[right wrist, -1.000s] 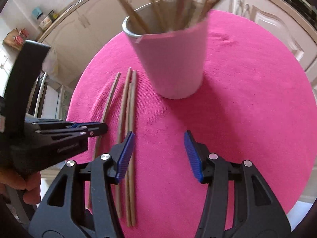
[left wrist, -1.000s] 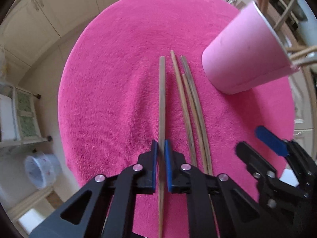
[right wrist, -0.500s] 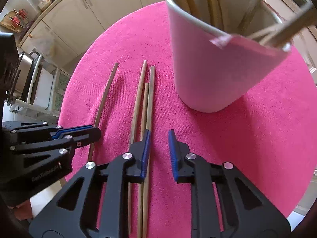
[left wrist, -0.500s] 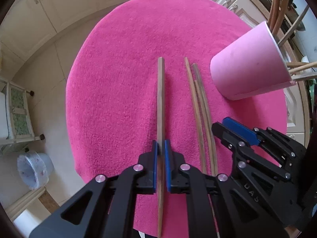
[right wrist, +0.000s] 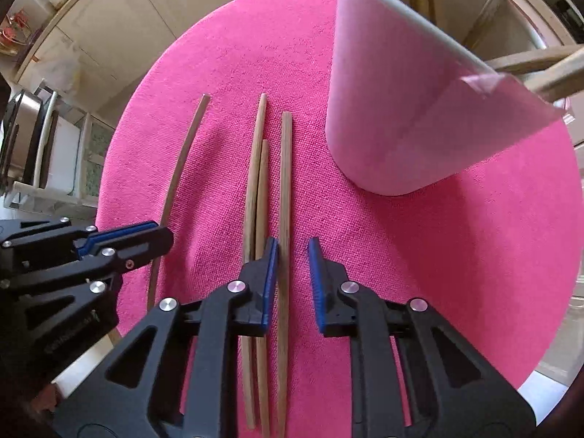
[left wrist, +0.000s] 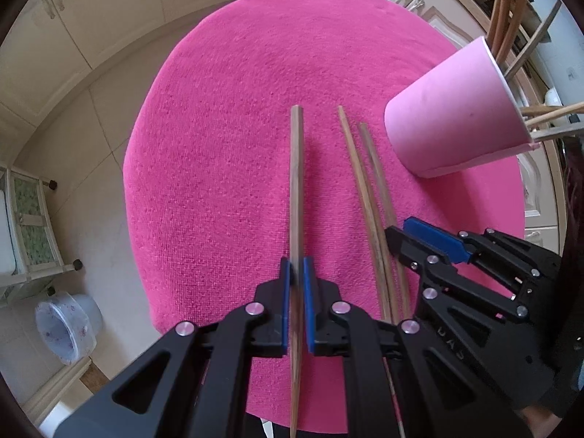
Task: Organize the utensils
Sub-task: 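Close the left tool on one chopstick while the right tool grasps another, then lift both held chopsticks up over the white cup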
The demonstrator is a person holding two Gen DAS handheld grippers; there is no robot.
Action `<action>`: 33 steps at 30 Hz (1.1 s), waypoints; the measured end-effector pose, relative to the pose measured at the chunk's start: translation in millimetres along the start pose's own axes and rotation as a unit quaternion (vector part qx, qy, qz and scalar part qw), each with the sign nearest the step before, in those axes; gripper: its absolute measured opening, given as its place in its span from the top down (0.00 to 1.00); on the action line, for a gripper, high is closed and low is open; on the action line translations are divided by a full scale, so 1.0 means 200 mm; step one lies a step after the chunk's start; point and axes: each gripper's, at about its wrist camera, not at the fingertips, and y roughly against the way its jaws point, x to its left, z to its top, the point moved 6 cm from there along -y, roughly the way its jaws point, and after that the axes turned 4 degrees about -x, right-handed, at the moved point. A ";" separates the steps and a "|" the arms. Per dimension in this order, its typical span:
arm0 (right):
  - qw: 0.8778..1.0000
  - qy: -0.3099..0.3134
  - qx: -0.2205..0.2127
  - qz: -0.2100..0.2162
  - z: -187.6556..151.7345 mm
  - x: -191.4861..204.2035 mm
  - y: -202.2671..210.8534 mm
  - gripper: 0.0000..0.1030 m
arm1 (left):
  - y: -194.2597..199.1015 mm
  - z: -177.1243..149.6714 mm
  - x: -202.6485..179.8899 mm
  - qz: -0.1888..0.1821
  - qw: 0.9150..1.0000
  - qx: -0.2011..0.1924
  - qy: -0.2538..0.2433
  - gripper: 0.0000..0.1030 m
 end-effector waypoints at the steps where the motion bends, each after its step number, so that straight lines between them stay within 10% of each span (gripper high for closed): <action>1: 1.000 0.000 0.001 -0.005 0.01 0.01 0.00 0.84 | 0.00 0.01 -0.01 0.000 1.000 0.000 -0.002 0.93; 19: 0.992 -0.039 -0.103 0.065 -0.05 -0.01 0.36 0.94 | 0.34 0.04 -0.17 -0.073 0.990 -0.097 -0.073 0.93; 33: 0.949 -0.114 -0.287 0.071 -0.02 -0.22 0.94 0.94 | 0.75 0.04 -0.48 -0.152 0.942 -0.255 -0.159 0.93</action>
